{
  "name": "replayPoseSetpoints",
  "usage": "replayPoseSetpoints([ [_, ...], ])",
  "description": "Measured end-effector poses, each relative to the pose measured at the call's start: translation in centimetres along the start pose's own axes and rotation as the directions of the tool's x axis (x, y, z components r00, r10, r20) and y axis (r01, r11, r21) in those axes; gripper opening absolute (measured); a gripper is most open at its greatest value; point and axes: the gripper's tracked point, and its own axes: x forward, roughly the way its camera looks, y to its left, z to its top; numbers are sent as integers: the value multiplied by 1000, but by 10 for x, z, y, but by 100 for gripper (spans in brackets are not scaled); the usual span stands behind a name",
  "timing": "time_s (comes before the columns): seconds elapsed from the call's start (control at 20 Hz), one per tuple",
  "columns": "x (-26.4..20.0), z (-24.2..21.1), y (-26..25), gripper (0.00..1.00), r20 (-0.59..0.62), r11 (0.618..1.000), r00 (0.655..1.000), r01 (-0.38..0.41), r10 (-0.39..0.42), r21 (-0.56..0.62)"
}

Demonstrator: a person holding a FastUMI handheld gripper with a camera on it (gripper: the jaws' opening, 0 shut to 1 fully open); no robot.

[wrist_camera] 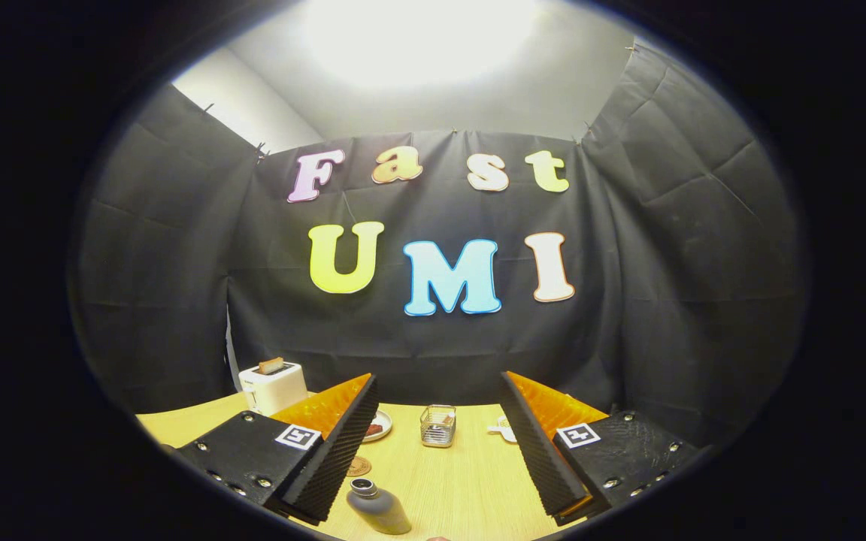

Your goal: Take the bottle from table, then pour the juice into the cup, finally place the bottle on the coaster

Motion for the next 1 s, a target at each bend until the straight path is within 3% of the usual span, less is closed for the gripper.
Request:
replayPoseSetpoints([
  [0.35, 3, -31, 23, 99, -39, 992, 994, -103, 106, 68],
  [1.0, -12, -134, 63, 99, -241, 964, 935, -263, 262, 26],
])
